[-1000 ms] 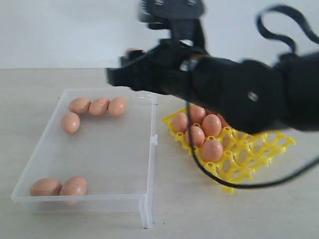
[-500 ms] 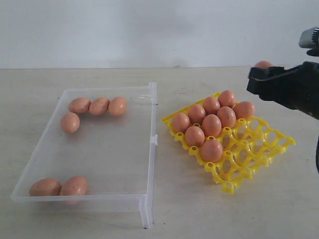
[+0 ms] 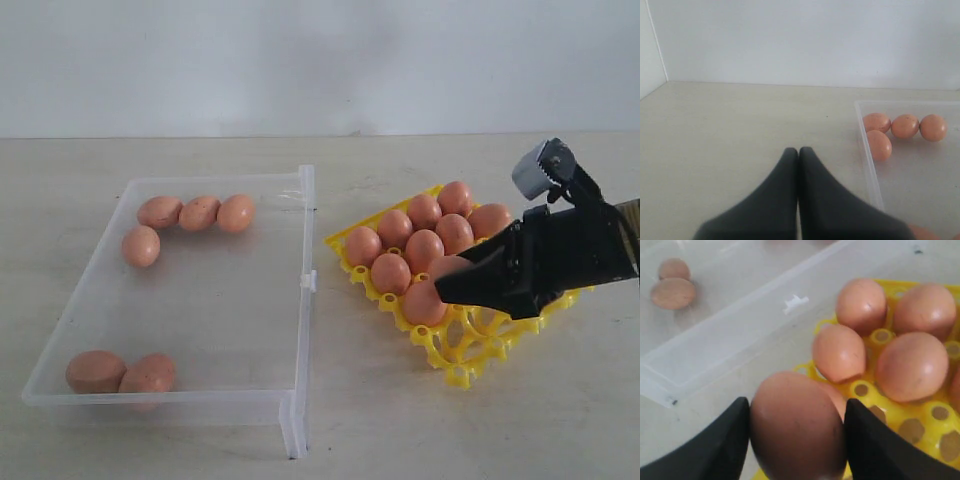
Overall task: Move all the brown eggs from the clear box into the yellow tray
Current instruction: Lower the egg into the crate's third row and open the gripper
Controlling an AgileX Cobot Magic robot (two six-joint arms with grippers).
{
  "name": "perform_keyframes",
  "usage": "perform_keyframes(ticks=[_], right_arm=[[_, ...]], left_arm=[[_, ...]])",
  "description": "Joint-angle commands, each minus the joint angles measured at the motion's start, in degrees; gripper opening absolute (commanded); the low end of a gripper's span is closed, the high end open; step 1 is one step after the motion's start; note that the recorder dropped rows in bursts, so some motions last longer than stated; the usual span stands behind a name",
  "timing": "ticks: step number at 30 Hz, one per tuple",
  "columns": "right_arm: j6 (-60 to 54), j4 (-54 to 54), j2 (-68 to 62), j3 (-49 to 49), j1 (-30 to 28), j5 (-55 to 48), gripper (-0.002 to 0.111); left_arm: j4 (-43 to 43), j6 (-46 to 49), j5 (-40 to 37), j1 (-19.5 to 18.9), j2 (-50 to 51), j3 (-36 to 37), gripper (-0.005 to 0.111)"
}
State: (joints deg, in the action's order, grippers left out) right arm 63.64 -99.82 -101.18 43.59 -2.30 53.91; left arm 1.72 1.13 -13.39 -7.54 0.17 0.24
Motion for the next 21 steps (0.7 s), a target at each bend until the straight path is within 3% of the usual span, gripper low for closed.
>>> perform_keyframes(ticks=[1, 11, 21], right_arm=[[0.26, 1.82, -0.02, 0.49, -0.55, -4.00, 0.000], [-8.76, 13.95, -2.11, 0.49, -0.55, -6.08, 0.000], [-14.60, 15.03, -6.79, 0.49, -0.55, -0.44, 0.000]], left_arm=[[0.31, 0.03, 0.08, 0.19, -0.17, -0.24, -0.004], [0.31, 0.03, 0.08, 0.19, -0.17, -0.24, -0.004], [0.31, 0.03, 0.08, 0.19, -0.17, -0.24, -0.004]])
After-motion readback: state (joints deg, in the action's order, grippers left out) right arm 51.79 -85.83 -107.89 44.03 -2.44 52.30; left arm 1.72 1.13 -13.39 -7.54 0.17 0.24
